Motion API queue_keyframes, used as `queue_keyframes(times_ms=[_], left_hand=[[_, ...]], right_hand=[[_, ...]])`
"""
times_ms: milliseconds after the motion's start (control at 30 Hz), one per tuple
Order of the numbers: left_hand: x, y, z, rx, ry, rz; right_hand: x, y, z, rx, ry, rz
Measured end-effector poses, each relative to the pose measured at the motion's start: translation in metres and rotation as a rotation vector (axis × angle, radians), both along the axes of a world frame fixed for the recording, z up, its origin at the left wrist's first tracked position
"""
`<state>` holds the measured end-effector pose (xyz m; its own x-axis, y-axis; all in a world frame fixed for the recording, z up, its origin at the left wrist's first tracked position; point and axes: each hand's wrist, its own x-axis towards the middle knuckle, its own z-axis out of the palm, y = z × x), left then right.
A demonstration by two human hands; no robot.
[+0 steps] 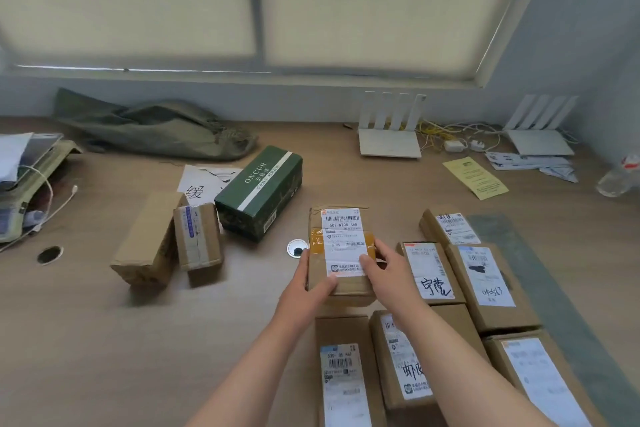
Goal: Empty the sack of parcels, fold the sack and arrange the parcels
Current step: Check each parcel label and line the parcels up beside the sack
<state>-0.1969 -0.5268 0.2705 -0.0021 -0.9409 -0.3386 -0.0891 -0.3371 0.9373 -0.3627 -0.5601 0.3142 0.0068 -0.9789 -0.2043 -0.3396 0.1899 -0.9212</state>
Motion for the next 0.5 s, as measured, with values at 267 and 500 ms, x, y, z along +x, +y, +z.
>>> queue_keyframes(times_ms=[267, 500], left_hand=[[-0.037, -0.053, -0.035, 0.127, -0.083, -0.039], [-0.056, -0.062, -0.062, 0.156, -0.182, -0.015]], right_hand=[[-0.037, -0.054, -0.057, 0.010, 0.259, 0.037], [-0.050, -0.066, -0.088, -0.022, 0.599, 0.090]])
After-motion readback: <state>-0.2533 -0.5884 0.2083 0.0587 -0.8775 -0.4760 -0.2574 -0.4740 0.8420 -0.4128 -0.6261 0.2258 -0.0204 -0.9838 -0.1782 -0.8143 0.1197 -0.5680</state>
